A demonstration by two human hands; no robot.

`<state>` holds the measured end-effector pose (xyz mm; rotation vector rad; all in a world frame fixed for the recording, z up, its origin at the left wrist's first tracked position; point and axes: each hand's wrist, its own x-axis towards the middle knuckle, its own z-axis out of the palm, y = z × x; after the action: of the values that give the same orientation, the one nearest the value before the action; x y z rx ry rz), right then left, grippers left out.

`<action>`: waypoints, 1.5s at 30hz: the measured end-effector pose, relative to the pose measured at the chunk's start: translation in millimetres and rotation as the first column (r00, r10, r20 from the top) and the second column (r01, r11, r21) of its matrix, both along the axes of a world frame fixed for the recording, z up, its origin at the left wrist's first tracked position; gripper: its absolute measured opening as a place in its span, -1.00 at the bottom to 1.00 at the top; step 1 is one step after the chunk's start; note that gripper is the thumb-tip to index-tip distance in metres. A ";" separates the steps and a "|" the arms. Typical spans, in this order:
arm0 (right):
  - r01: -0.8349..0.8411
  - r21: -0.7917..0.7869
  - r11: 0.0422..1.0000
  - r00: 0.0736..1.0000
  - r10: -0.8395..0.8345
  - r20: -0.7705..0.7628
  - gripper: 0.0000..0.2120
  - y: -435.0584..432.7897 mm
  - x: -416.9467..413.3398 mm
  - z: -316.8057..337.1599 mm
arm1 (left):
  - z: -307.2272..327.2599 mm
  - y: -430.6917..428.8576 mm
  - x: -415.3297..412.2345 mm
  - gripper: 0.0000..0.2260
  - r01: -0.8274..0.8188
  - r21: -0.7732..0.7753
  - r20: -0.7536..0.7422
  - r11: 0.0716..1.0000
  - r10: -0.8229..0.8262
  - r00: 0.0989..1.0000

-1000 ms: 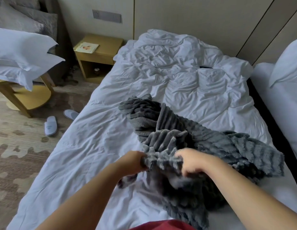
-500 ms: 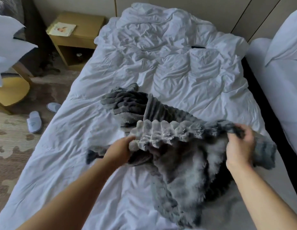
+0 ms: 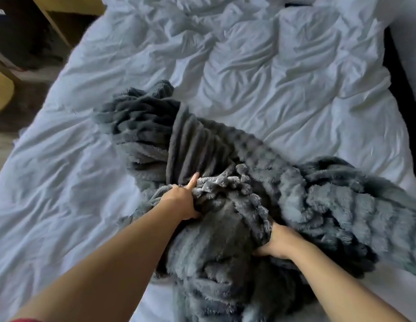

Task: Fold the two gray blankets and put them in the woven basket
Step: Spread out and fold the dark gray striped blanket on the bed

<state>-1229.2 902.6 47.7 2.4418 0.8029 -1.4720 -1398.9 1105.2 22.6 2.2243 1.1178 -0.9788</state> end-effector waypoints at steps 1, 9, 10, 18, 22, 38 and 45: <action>-0.059 -0.021 0.998 0.998 0.059 -0.009 -0.24 -8.0 -7.3 -23.9 | -21.1 -8.7 -0.9 -0.19 0.073 -0.043 -0.080 0.996 -0.076 0.994; -0.100 -0.088 0.991 0.978 0.082 -0.192 -0.62 -64.9 -94.0 -90.1 | -51.5 -61.8 -17.1 -0.59 0.081 -0.148 -0.094 0.986 -0.096 0.991; -0.261 -0.077 0.962 0.960 0.250 -0.123 -0.66 -60.9 -89.4 -77.1 | -40.7 -64.0 -16.7 -0.62 0.057 -0.130 -0.095 0.990 -0.069 0.993; -0.135 0.666 0.734 0.681 -0.419 0.600 -0.84 175.0 188.6 370.6 | 368.3 180.4 115.8 -0.70 -0.443 0.411 0.715 0.797 0.019 0.699; -0.482 0.769 0.420 0.462 -0.624 0.630 -0.56 183.0 225.3 615.4 | 618.9 218.3 125.9 -0.41 -0.517 0.621 0.769 0.589 -0.328 0.550; -0.604 0.753 0.259 0.574 -0.514 0.637 -0.63 135.1 185.4 529.1 | 554.7 138.5 31.0 -0.79 -0.432 0.760 0.612 0.486 -0.310 0.727; -0.183 0.697 0.694 0.830 -0.272 0.488 -0.68 41.3 114.0 276.6 | 318.9 53.2 -21.9 -0.75 -0.139 0.597 0.398 0.790 -0.141 0.907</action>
<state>-1115.2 943.9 324.4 3.2064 1.3573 -0.3211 -1420.8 1158.3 341.5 2.7514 1.3481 -0.0661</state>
